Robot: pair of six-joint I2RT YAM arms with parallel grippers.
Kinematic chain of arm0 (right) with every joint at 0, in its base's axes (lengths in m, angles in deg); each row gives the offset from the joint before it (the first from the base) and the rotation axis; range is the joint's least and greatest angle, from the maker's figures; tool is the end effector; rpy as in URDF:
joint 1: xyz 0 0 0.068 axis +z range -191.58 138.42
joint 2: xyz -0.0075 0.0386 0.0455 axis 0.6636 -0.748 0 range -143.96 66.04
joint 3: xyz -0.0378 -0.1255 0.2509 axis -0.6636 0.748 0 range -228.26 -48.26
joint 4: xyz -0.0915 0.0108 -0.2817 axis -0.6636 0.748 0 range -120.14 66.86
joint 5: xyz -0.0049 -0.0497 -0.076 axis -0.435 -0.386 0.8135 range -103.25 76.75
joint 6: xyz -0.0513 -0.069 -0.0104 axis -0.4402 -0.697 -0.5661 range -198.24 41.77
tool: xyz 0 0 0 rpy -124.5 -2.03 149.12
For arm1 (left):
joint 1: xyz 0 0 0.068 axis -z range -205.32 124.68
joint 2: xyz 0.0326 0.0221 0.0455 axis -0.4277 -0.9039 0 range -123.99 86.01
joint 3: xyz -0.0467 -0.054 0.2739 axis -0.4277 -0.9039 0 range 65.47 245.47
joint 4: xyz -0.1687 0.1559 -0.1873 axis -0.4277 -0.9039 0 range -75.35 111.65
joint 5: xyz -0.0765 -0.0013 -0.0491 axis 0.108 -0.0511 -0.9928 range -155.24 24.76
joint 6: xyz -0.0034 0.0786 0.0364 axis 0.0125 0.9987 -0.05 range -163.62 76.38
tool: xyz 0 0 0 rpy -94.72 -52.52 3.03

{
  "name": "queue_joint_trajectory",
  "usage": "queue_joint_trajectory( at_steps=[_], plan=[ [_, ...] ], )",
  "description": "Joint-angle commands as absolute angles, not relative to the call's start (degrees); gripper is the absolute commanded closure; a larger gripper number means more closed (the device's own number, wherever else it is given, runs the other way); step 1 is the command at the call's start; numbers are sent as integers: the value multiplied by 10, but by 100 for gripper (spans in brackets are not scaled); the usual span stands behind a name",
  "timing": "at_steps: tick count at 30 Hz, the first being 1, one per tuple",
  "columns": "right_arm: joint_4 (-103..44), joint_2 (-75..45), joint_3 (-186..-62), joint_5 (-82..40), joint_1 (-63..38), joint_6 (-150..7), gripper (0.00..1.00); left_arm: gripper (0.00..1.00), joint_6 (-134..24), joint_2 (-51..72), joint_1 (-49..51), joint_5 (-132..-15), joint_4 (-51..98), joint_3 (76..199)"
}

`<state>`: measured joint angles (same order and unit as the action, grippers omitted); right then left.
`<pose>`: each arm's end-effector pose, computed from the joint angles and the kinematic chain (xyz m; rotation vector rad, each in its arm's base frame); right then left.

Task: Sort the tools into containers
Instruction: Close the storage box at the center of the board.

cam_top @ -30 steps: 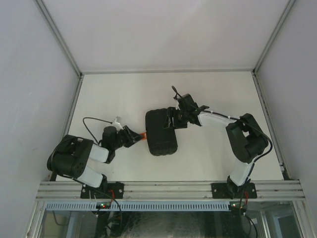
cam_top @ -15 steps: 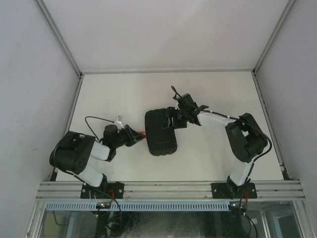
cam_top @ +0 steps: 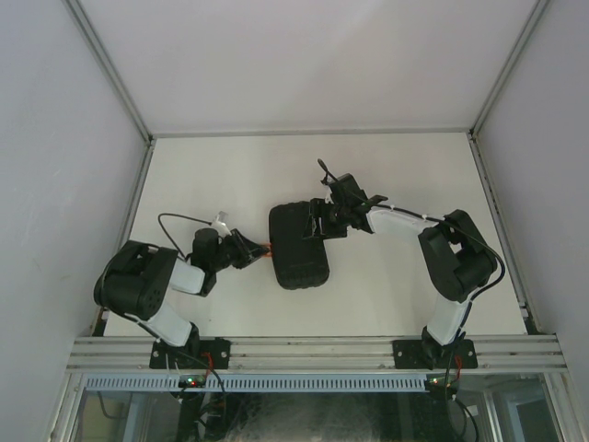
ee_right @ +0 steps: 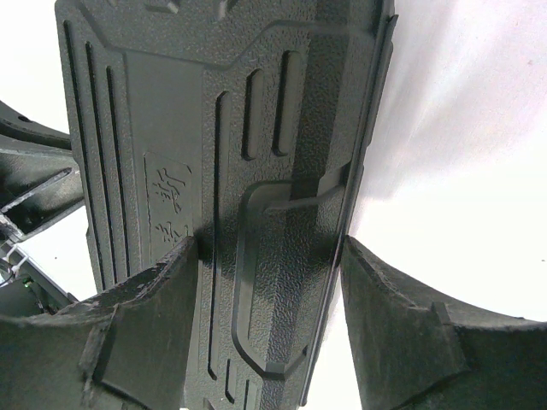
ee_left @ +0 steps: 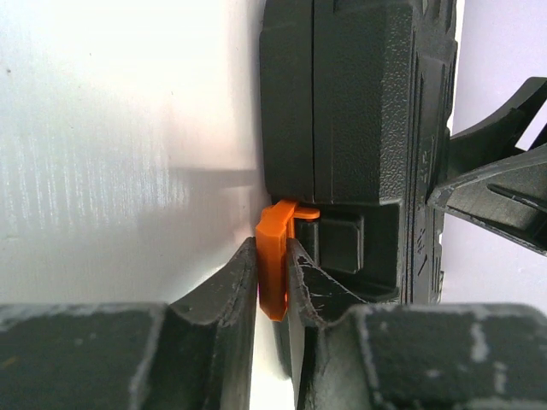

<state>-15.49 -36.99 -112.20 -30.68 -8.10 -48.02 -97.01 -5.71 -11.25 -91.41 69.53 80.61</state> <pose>0.3424 0.2538 0.1313 -0.2083 2.6420 0.8018 0.2607 -0.1002 0.0590 -0.4588 2.1927 -1.1590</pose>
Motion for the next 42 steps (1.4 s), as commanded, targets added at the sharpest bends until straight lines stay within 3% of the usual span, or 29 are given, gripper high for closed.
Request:
queue_joint_trajectory(
  at_steps=[1, 8, 13, 26, 42],
  plan=[
    [-100, -402, -1114, -264, -67, -522, 64, 80, -959, -23, -114, -917, 688, 812],
    [-98, -402, -1114, -257, -67, -524, 65, 87, -895, 84, -114, -849, 472, 847],
    [-96, -405, -1118, -257, -66, -526, 65, 86, -842, 145, -109, -797, 322, 904],
    [-92, -407, -1127, -258, -64, -527, 65, 80, -851, 168, -71, -805, 275, 966],
    [-91, -411, -1127, -261, -60, -526, 66, 73, -885, 158, -66, -826, 317, 963]
  ],
)
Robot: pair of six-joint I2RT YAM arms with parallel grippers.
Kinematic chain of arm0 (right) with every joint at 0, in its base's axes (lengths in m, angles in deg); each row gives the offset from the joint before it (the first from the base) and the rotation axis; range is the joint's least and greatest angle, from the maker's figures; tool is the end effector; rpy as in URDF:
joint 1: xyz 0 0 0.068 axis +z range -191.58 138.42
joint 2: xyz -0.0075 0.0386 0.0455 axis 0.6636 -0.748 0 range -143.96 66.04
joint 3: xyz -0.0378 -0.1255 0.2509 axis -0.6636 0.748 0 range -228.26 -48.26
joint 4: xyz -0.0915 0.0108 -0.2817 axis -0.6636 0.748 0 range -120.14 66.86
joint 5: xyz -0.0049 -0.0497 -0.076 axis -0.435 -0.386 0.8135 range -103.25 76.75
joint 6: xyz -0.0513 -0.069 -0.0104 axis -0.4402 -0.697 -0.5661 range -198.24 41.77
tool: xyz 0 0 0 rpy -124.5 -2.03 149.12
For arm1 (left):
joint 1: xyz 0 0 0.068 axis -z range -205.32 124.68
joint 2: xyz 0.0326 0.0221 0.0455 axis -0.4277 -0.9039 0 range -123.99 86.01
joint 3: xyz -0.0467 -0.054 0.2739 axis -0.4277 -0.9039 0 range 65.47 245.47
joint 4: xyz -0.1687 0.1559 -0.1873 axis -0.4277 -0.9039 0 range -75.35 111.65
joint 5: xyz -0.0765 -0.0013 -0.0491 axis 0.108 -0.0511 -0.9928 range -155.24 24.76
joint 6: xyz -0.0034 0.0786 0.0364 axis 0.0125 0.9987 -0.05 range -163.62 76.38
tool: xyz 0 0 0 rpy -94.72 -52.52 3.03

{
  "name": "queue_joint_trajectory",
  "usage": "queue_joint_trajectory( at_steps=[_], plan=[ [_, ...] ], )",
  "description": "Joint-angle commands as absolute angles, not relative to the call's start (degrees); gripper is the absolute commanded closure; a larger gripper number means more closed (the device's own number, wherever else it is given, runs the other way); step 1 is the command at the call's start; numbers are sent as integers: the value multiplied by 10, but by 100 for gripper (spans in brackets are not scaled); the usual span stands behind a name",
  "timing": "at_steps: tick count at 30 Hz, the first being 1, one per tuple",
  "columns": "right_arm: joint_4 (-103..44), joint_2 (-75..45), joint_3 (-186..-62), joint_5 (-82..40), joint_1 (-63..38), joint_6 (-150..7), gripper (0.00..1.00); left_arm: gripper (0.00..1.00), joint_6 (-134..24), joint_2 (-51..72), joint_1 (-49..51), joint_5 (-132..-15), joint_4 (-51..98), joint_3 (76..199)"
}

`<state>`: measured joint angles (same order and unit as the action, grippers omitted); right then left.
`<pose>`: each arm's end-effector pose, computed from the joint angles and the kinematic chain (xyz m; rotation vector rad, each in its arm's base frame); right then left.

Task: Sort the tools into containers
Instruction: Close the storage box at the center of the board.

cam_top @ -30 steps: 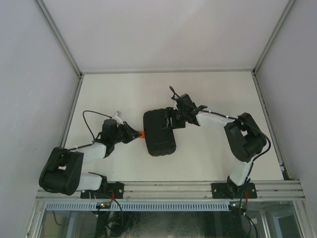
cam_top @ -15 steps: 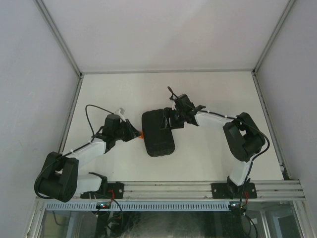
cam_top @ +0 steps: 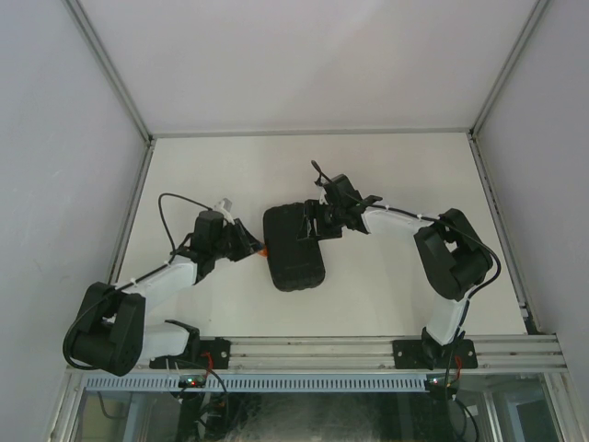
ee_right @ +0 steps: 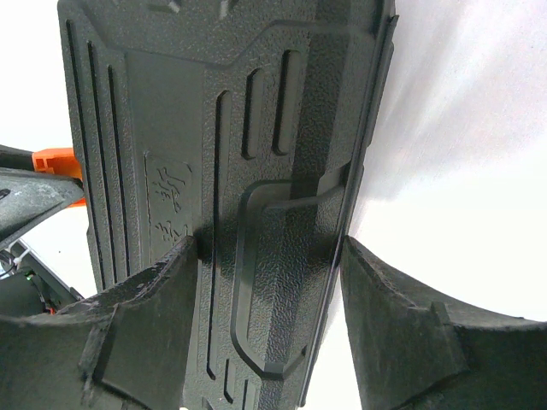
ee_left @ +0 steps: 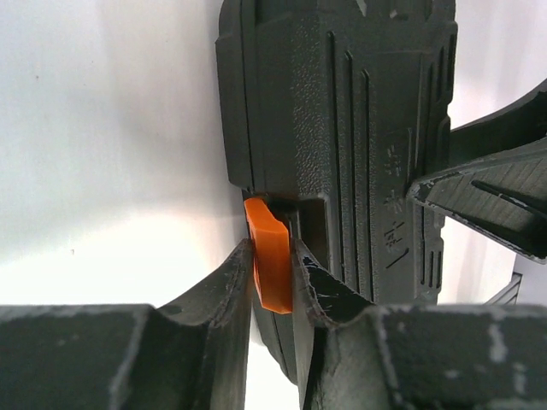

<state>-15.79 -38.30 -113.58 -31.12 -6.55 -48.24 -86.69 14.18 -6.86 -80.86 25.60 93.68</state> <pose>0.3407 0.2674 0.1308 -0.2539 2.6378 0.8215 0.2720 -0.1125 0.1289 -0.3575 2.3595 -0.8528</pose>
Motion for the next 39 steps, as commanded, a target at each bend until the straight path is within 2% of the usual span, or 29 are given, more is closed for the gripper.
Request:
queue_joint_trajectory(
  at_steps=[1, 21, 39],
  plan=[
    [-90, -411, -1127, -261, -60, -527, 66, 73, -888, 158, -66, -828, 321, 961],
    [-91, -416, -1127, -270, -58, -525, 67, 71, -920, 130, -61, -857, 383, 943],
    [-92, -420, -1127, -274, -57, -525, 67, 61, -924, 117, -52, -860, 393, 945]
  ],
)
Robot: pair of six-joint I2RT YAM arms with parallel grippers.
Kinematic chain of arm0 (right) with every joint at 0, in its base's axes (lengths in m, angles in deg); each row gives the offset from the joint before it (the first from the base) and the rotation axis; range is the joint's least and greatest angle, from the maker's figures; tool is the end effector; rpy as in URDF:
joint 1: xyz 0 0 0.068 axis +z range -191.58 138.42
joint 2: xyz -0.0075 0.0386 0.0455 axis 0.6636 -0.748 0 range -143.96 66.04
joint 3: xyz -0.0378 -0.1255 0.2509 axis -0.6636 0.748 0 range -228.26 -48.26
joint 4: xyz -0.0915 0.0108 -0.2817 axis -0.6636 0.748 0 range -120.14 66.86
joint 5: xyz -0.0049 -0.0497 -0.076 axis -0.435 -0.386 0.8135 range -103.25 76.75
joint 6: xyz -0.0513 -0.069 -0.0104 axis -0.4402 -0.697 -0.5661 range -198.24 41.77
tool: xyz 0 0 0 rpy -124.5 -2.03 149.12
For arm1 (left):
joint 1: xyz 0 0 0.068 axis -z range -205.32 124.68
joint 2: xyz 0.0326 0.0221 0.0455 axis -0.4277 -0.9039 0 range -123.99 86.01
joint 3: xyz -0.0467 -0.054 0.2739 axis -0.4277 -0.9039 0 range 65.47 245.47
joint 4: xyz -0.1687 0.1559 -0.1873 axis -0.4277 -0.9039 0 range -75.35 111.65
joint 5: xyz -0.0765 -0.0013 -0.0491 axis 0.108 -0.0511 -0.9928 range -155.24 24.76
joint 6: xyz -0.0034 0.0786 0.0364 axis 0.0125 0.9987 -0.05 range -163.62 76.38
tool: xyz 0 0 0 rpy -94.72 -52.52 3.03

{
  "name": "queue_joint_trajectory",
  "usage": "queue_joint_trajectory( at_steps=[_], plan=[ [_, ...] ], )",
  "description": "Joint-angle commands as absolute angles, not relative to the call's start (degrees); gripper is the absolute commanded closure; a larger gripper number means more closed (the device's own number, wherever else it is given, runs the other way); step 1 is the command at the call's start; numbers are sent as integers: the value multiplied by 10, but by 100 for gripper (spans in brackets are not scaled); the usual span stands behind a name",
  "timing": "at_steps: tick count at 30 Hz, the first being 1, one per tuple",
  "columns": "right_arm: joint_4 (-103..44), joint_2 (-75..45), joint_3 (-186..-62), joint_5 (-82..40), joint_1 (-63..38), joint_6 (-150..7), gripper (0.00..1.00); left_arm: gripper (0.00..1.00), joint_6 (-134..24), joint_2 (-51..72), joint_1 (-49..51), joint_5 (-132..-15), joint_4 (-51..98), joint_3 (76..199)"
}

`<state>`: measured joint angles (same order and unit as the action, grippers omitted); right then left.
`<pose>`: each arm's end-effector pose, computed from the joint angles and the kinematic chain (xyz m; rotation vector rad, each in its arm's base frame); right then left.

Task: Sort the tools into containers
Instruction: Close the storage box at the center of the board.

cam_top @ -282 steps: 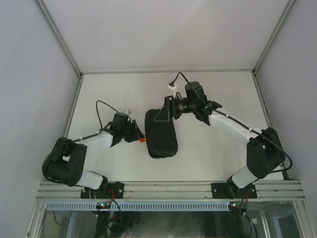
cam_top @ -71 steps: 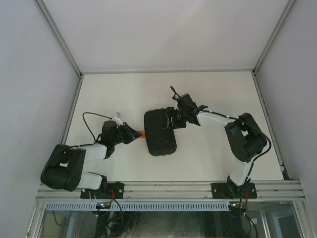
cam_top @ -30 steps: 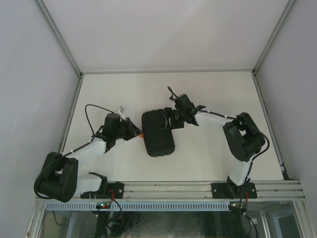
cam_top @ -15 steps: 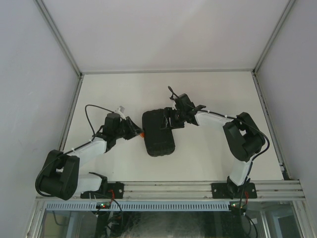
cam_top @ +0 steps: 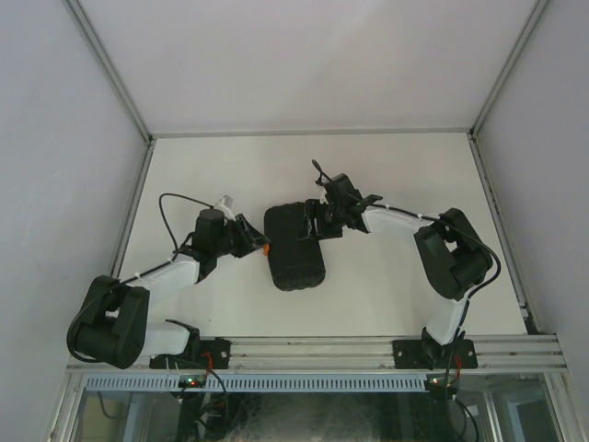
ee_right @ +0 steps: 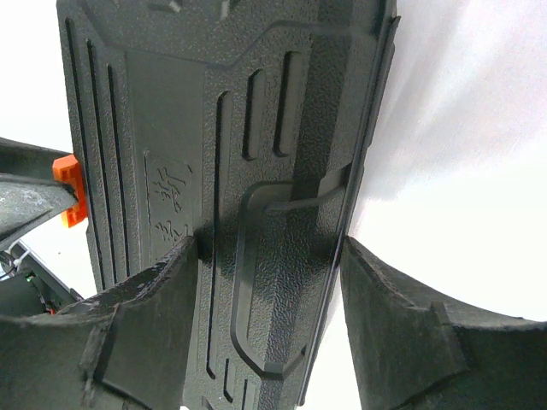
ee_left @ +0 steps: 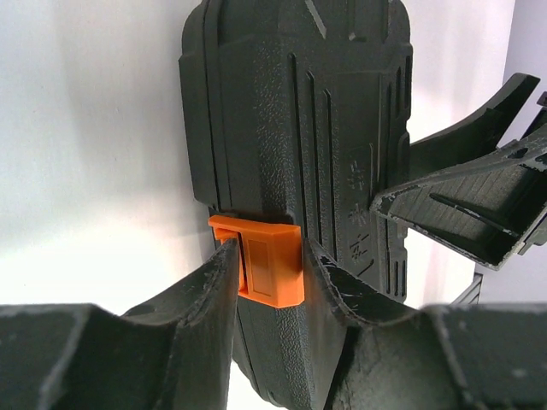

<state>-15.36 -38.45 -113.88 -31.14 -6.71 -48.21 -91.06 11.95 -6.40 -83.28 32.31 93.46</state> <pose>0.3418 0.2667 0.1309 -0.2490 2.6429 0.8189 0.2790 -0.1207 0.1309 -0.3884 2.3019 -0.9660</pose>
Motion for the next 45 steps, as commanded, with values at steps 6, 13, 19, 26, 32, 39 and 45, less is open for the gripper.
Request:
queue_joint_trajectory(
  at_steps=[6, 13, 19, 26, 32, 39, 45],
  plan=[
    [-91, -422, -1127, -276, -57, -525, 68, 54, -922, 116, -50, -854, 386, 944],
    [-92, -422, -1127, -277, -57, -526, 68, 51, -913, 125, -51, -829, 349, 947],
    [-94, -424, -1127, -279, -57, -526, 68, 48, -902, 129, -50, -814, 321, 953],
    [-98, -425, -1127, -283, -57, -524, 68, 47, -887, 136, -50, -796, 287, 964],
    [-98, -427, -1127, -284, -57, -525, 68, 46, -884, 134, -50, -795, 284, 965],
    [-98, -428, -1127, -284, -57, -527, 68, 45, -884, 132, -50, -794, 284, 962],
    [-98, -429, -1127, -284, -56, -527, 68, 34, -885, 145, -51, -790, 285, 958]
  ],
)
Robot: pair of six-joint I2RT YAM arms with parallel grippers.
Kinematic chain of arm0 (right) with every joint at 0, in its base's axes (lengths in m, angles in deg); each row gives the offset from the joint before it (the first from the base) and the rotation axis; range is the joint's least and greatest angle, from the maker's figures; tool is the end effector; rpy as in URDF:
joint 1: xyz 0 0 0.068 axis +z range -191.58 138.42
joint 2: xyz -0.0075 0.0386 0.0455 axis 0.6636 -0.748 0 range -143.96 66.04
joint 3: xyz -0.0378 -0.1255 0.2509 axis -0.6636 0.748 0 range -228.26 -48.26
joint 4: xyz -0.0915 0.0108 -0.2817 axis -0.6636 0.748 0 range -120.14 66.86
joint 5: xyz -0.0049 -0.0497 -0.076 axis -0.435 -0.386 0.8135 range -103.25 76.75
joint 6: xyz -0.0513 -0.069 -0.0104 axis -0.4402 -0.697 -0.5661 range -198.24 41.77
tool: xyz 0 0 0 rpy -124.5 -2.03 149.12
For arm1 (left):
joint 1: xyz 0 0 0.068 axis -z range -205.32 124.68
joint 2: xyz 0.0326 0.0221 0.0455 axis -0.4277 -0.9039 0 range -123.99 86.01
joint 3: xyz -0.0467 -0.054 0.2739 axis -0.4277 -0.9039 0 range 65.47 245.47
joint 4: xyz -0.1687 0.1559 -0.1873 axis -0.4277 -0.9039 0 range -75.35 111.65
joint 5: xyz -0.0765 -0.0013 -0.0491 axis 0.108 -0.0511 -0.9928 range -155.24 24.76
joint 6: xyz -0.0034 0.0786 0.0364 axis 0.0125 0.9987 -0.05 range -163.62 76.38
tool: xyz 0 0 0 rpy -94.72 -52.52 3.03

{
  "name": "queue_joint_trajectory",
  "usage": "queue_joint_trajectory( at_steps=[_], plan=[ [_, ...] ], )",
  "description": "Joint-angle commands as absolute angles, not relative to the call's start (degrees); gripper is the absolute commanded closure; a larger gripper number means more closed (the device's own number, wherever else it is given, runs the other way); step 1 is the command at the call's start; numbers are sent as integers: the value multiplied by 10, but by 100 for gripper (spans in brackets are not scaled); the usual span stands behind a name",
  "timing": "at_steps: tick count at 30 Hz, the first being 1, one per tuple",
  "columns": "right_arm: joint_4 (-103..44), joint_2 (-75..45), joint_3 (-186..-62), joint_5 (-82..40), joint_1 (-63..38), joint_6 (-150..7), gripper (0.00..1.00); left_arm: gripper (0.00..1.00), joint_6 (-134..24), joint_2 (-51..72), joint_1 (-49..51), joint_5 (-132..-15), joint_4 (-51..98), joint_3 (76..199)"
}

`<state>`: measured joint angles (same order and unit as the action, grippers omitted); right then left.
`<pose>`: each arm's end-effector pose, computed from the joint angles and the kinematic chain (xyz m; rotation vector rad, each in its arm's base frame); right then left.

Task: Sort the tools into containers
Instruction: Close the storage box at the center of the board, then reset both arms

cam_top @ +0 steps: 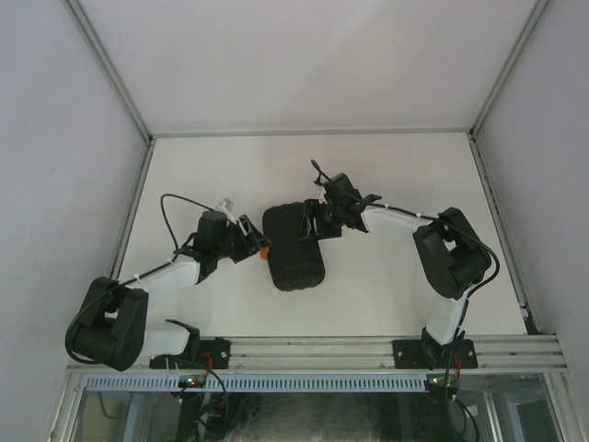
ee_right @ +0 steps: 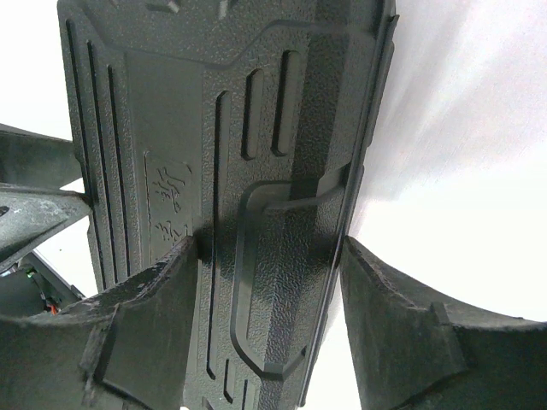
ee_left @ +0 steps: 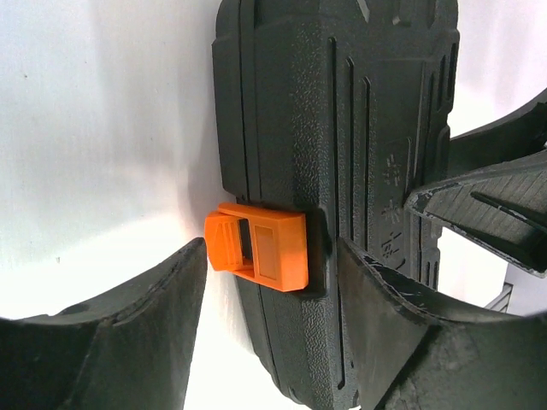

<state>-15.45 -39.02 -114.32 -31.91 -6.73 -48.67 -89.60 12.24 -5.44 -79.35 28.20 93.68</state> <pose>0.3431 0.2686 0.1298 -0.2651 2.6430 0.8321 0.2746 -0.1191 0.1244 -0.4005 2.3503 -0.8640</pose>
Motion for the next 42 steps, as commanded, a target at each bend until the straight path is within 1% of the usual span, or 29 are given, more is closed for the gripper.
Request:
queue_joint_trajectory(
  at_steps=[1, 10, 18, 30, 42],
  plan=[
    [-98, -429, -1127, -284, -56, -527, 68, 33, -885, 147, -51, -789, 284, 959],
    [-96, -429, -1127, -284, -57, -528, 69, 31, -891, 155, -50, -801, 288, 960],
    [-98, -430, -1127, -285, -57, -528, 69, 32, -909, 119, -50, -843, 324, 962],
    [-98, -431, -1127, -288, -57, -527, 69, 33, -910, 72, -49, -847, 326, 961],
    [-96, -431, -1127, -288, -57, -528, 69, 34, -925, 45, -49, -864, 376, 949]
  ],
)
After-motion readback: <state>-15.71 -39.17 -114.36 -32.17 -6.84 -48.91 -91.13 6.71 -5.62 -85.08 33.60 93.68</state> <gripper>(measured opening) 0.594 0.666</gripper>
